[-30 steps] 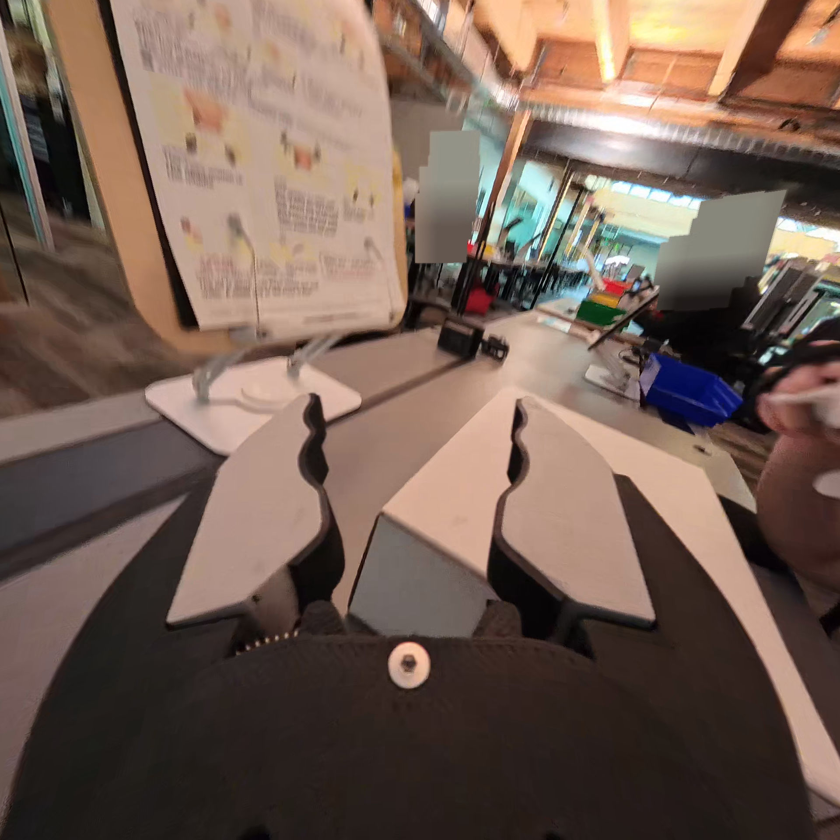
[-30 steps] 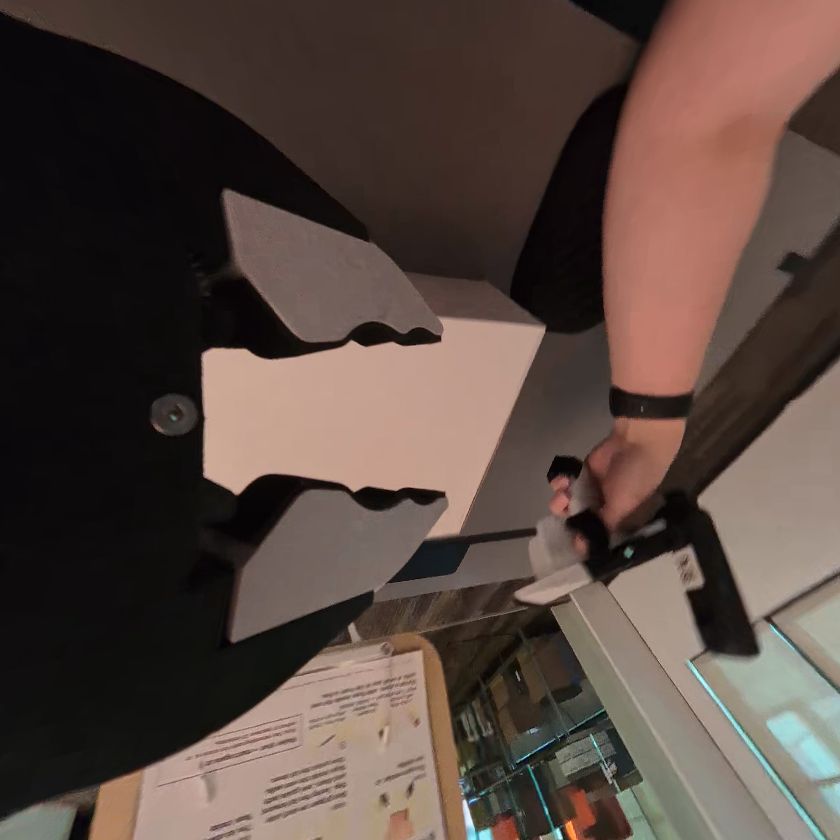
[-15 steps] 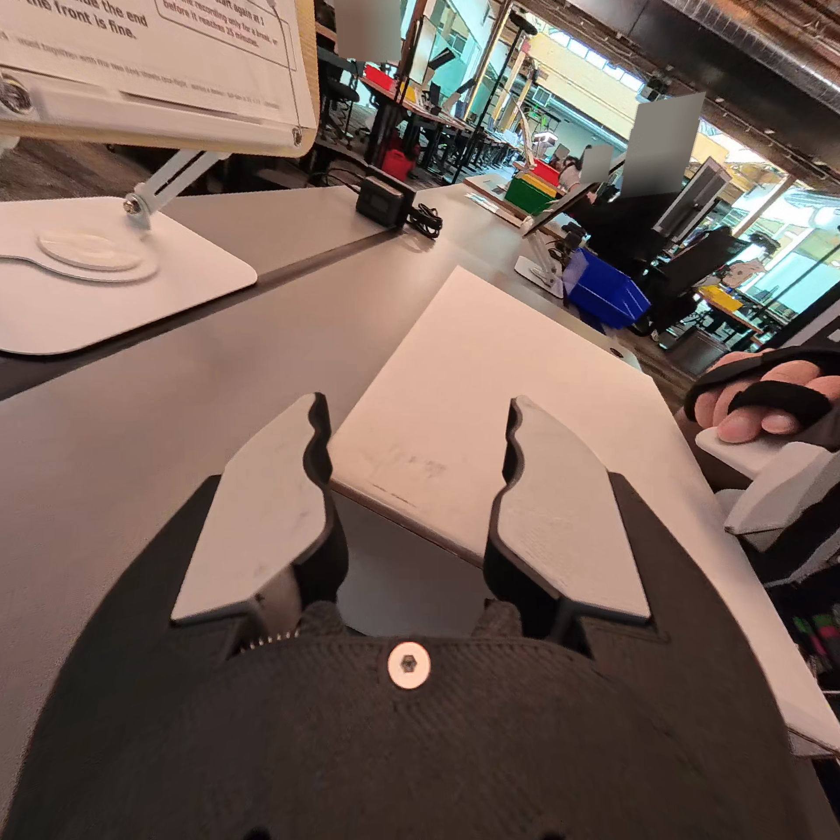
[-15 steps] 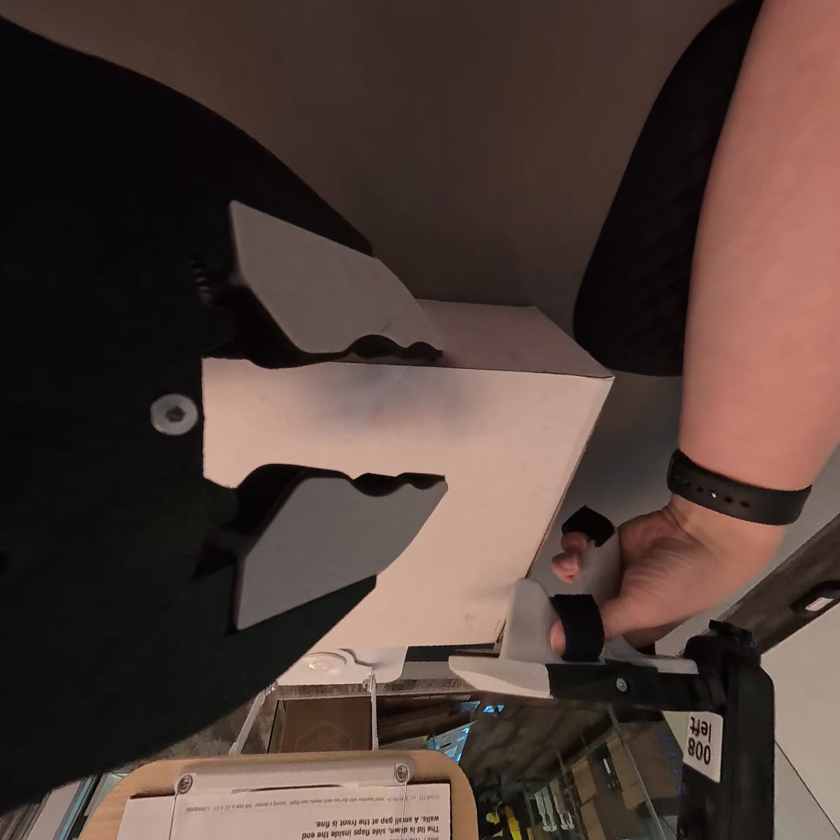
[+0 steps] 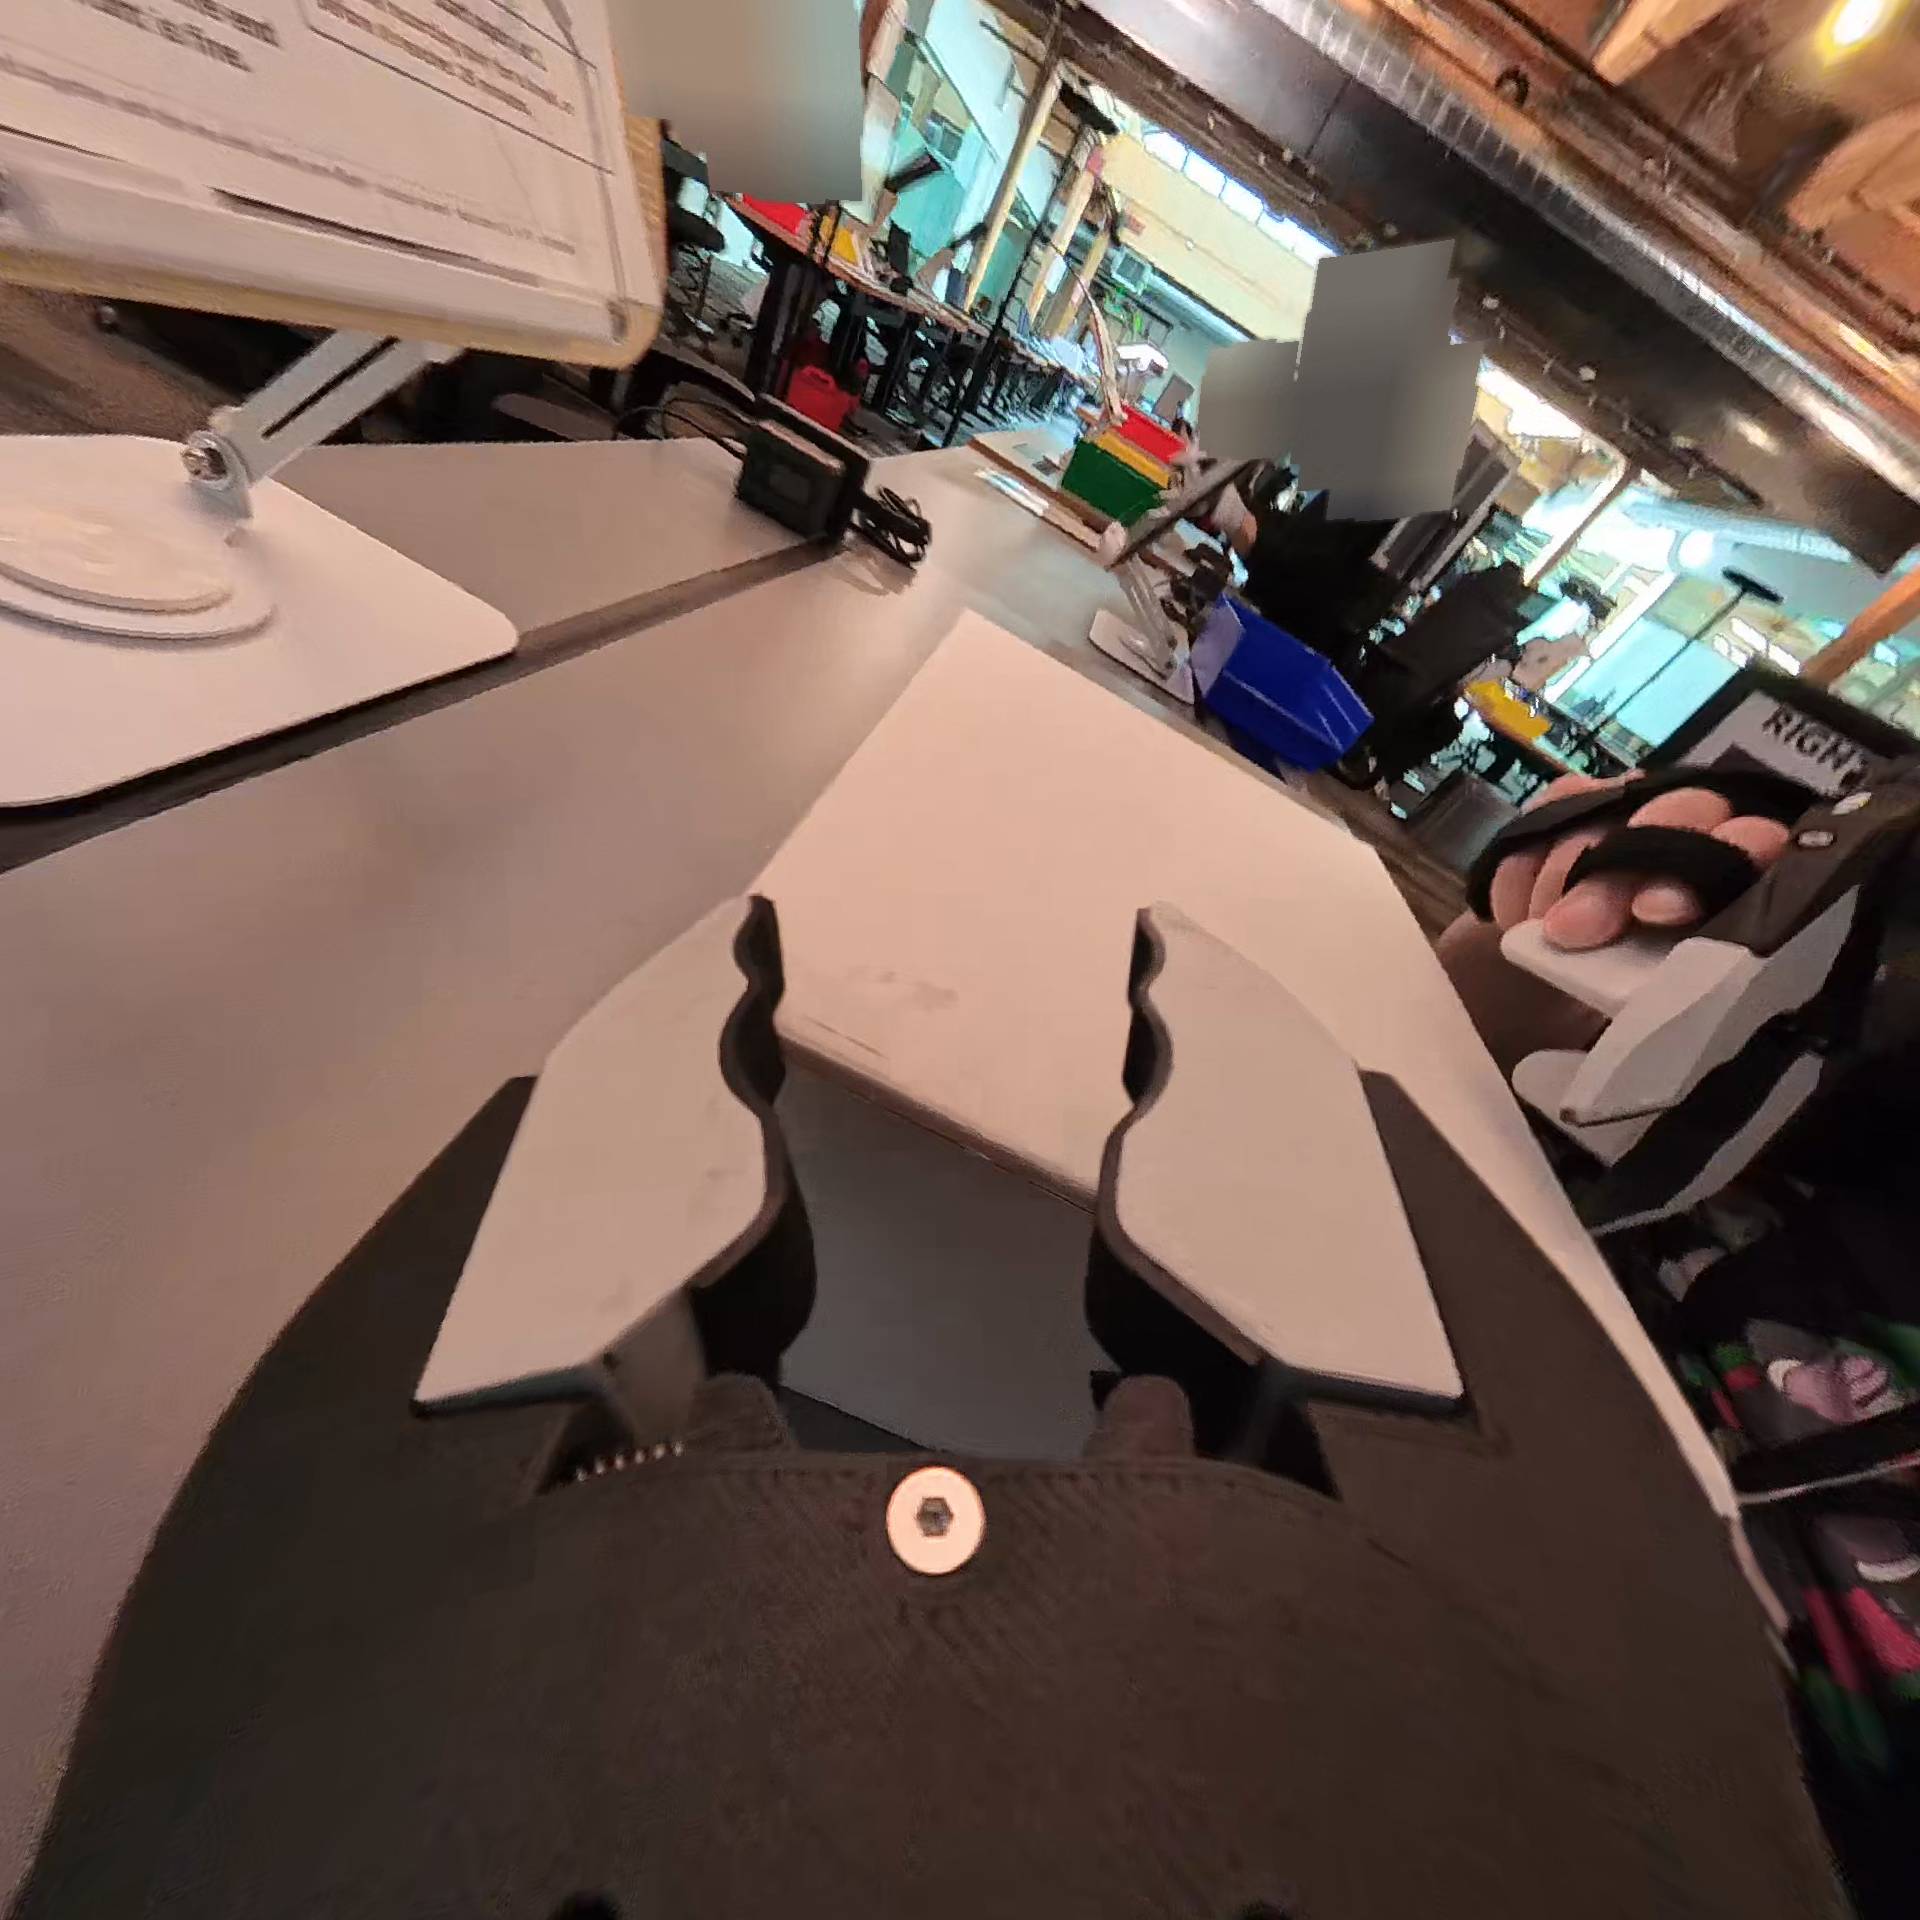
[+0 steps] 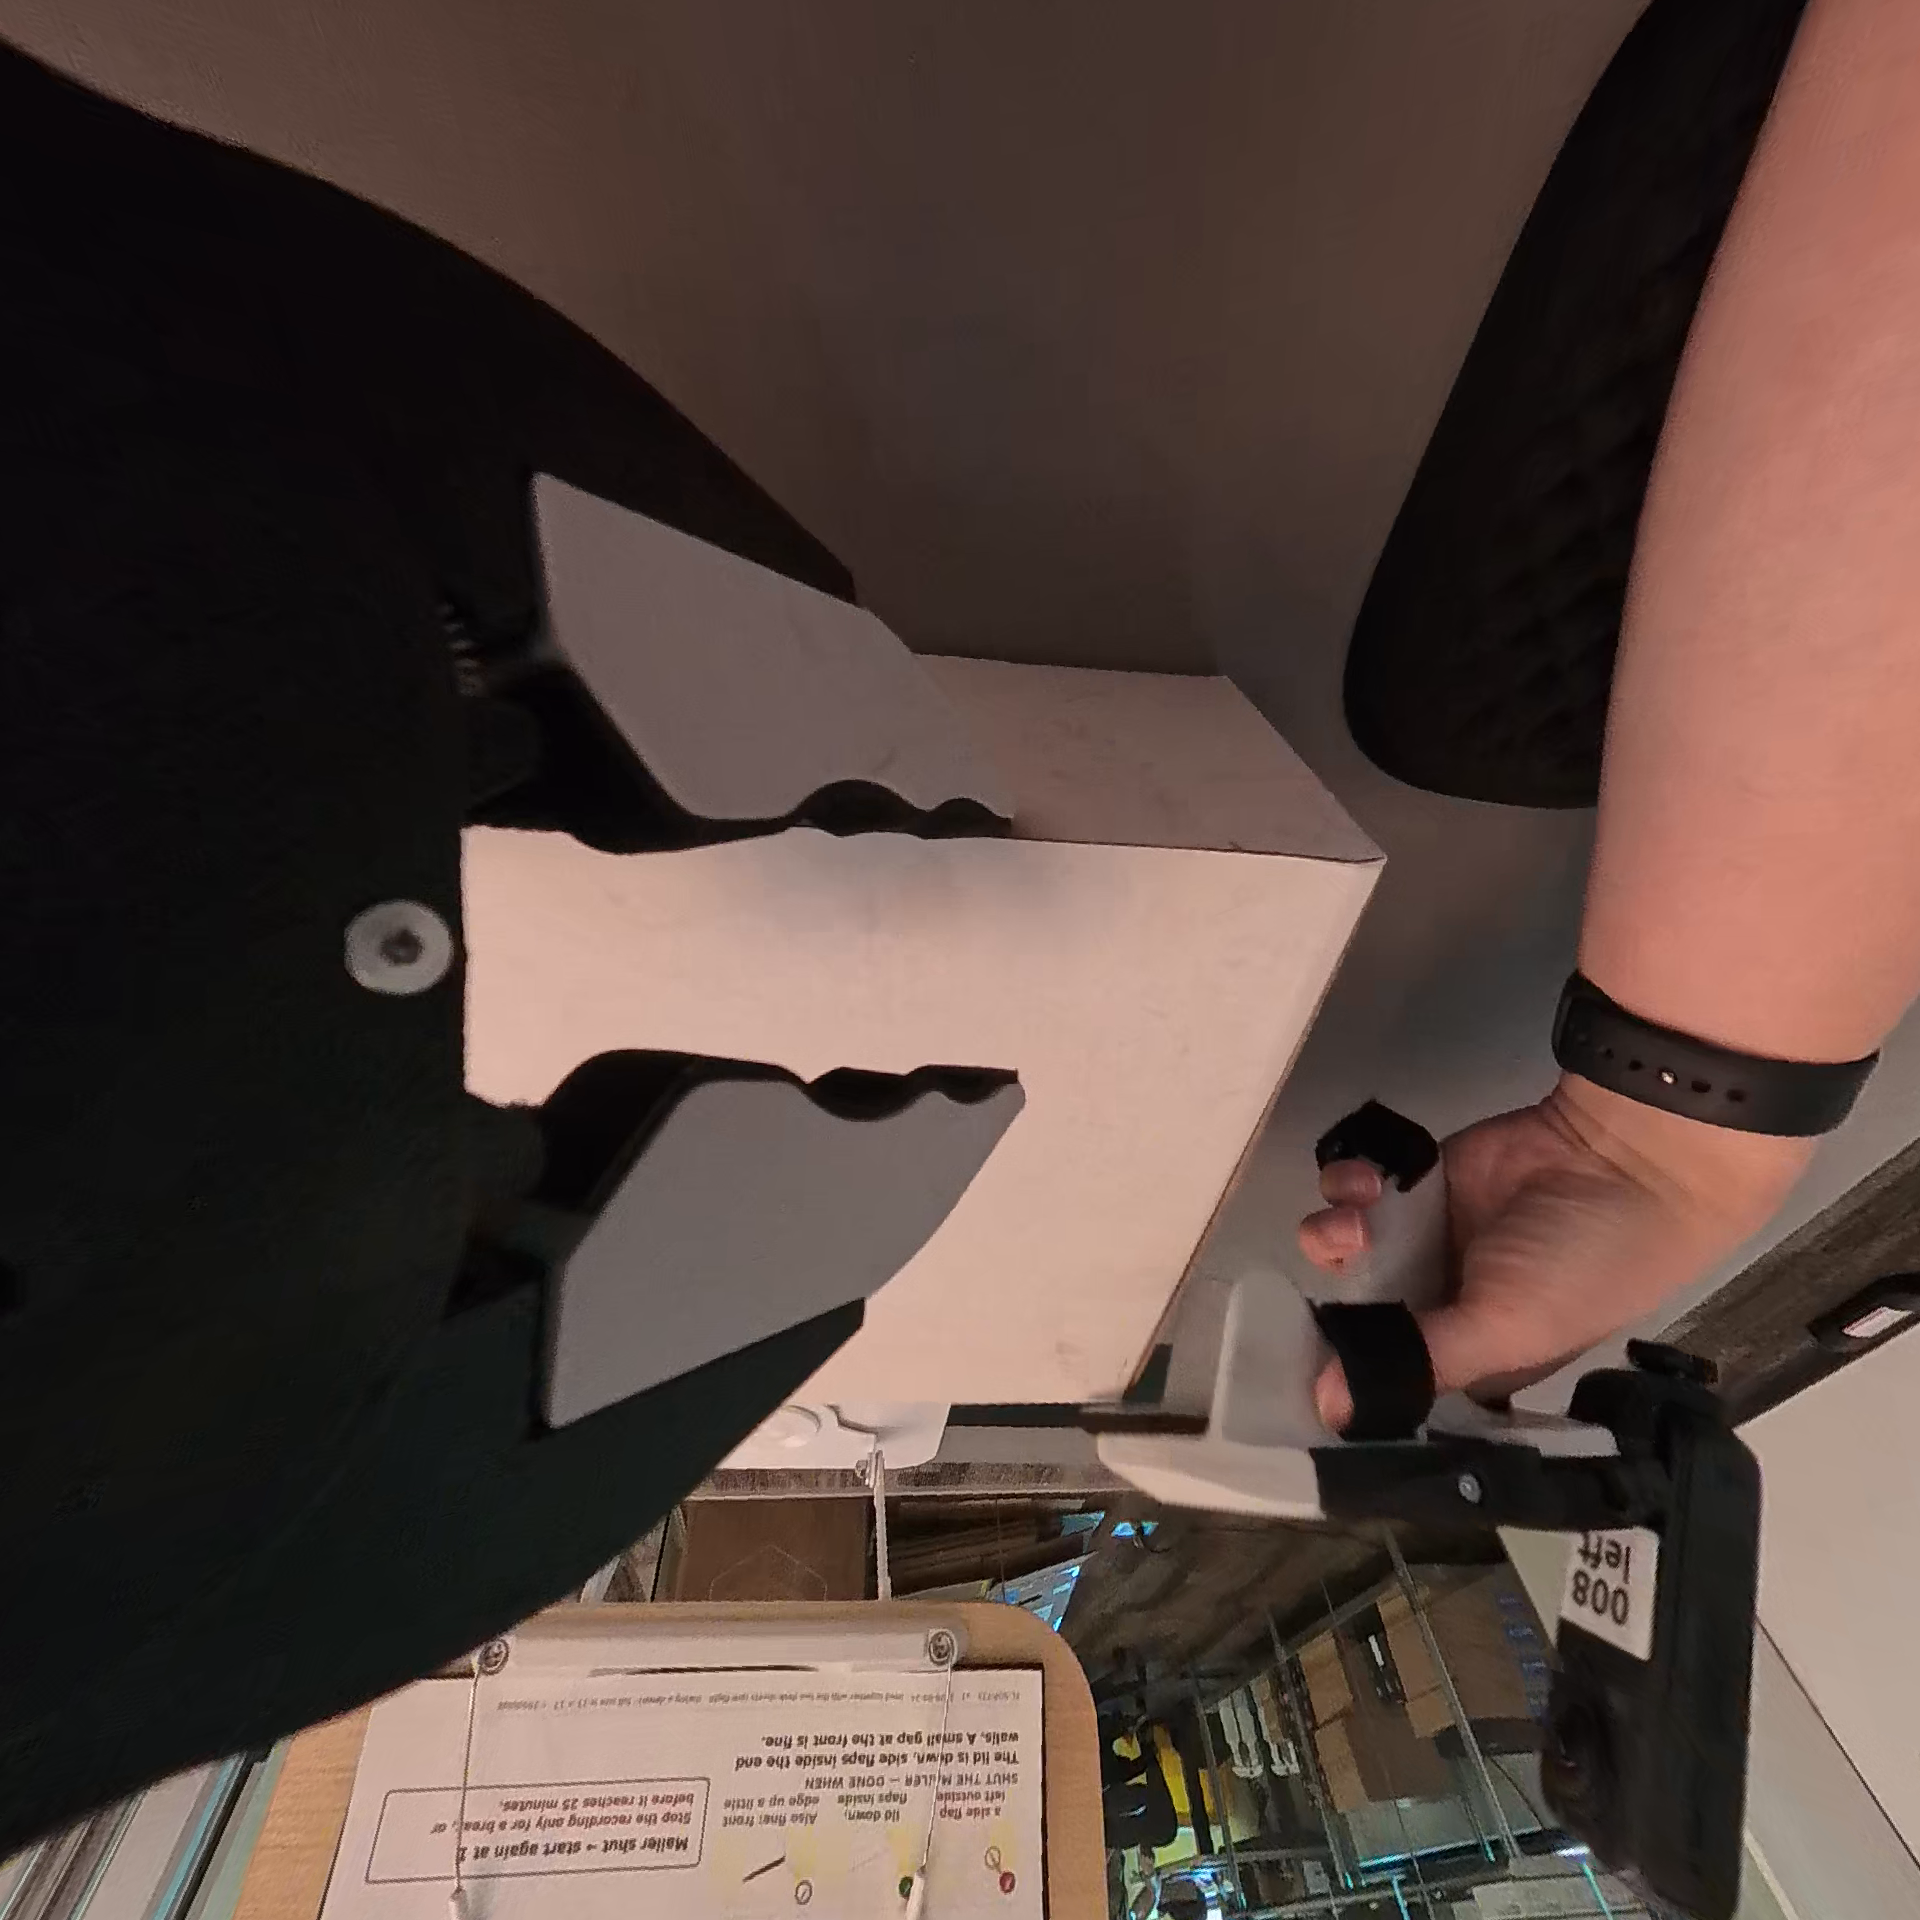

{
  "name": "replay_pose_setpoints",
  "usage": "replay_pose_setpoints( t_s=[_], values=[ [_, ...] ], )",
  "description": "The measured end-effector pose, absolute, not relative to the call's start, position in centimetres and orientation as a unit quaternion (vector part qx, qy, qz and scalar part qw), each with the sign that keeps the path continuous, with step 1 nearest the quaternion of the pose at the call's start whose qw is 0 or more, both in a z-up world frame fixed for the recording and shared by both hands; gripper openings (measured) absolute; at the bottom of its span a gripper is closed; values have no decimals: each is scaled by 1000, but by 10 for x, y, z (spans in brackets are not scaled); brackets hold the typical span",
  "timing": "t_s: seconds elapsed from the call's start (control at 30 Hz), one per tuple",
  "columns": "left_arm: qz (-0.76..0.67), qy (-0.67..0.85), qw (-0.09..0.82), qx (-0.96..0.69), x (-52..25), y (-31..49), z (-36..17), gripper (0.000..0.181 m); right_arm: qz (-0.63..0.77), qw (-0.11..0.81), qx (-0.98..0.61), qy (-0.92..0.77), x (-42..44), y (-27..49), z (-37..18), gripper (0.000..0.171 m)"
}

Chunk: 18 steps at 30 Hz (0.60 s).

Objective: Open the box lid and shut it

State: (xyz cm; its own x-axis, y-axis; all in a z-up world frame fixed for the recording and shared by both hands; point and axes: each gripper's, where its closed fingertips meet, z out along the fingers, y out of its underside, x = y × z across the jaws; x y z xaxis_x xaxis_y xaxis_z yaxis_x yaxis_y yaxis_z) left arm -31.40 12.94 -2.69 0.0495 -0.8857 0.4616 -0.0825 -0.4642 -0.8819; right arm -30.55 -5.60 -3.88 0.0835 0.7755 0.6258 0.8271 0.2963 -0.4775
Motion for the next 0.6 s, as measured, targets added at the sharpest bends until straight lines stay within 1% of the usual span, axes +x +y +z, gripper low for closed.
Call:
replay_pose_setpoints(
  t_s=[0.07,0.13,0.2,0.3,0.47,0.5,0.53,0.6],
  values=[
    [-564,330,381,-654,-321,152,-26,73,-31,434,-592,-678,-305,-57,-40,43],
    [-539,292,409,-677,-328,173,-32,74,-34,434,-591,-680,-306,-57,-40,42],
    [-536,299,403,-679,-327,174,-38,74,-36,432,-590,-681,-305,-57,-40,42],
    [-543,344,362,-675,-319,161,-51,63,-33,428,-593,-681,-304,-57,-41,42],
    [-568,369,324,-661,-308,154,-61,58,-31,426,-596,-680,-302,-57,-41,41],
    [-582,369,316,-652,-307,152,-60,55,-30,427,-595,-680,-302,-57,-41,41],
    [-594,370,310,-643,-306,150,-59,48,-28,426,-595,-681,-302,-57,-41,41],
    [-599,370,313,-637,-306,150,-59,48,-27,428,-594,-681,-302,-57,-39,41]
  ],
)
